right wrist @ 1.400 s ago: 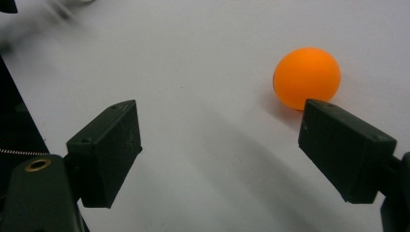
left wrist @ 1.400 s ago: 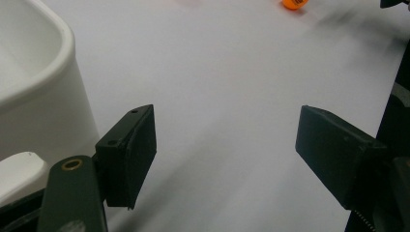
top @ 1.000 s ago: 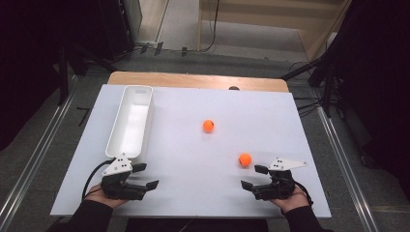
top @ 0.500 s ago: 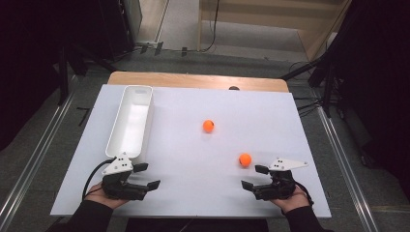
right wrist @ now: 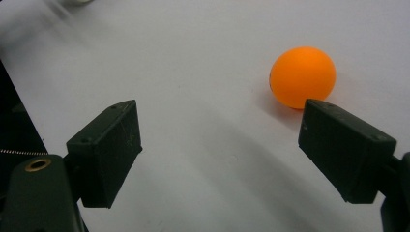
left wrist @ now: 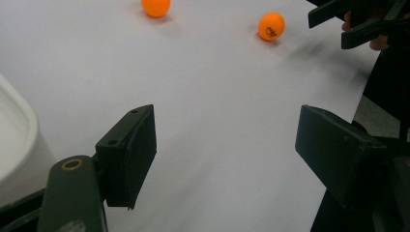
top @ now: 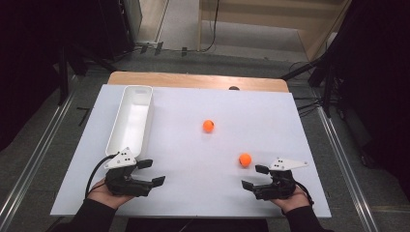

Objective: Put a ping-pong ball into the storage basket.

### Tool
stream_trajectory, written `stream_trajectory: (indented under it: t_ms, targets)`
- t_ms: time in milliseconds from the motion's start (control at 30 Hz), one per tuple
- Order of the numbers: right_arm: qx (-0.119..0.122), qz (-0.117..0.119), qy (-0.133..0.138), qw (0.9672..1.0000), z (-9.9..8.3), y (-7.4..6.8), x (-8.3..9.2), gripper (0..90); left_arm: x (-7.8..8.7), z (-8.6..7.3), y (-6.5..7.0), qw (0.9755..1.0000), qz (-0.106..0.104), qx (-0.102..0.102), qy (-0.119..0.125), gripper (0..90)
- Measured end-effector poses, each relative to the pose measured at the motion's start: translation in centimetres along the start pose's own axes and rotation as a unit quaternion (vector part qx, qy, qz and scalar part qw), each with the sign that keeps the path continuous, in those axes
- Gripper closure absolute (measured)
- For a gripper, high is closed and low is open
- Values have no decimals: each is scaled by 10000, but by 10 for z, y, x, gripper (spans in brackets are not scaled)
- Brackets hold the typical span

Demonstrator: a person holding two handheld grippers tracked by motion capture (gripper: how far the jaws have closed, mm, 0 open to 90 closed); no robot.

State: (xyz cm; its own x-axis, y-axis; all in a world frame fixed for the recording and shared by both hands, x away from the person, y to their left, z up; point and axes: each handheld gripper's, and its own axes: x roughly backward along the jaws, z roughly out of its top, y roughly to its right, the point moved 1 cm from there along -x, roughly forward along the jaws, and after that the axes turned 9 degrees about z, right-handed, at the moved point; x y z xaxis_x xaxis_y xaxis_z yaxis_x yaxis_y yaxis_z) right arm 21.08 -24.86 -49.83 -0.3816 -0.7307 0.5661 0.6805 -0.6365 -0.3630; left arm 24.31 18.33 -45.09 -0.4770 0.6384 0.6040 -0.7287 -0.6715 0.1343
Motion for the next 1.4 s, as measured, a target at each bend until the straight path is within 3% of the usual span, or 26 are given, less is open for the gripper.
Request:
stream_trajectory:
  t_ms: [467, 1133, 1400]
  targets:
    - [18, -17, -6, 10000, 0, -1, 1, 137, -9, 13, 7, 9999, -57, -15, -88, 230]
    - [-9, -19, -51, 10000, -1, -1, 1, 136, -25, 33, 11, 9998, -179, -34, -24, 218]
    - [-18, -20, -64, 10000, -1, -1, 1, 136, -31, 39, 11, 9999, -124, -23, -44, 202]
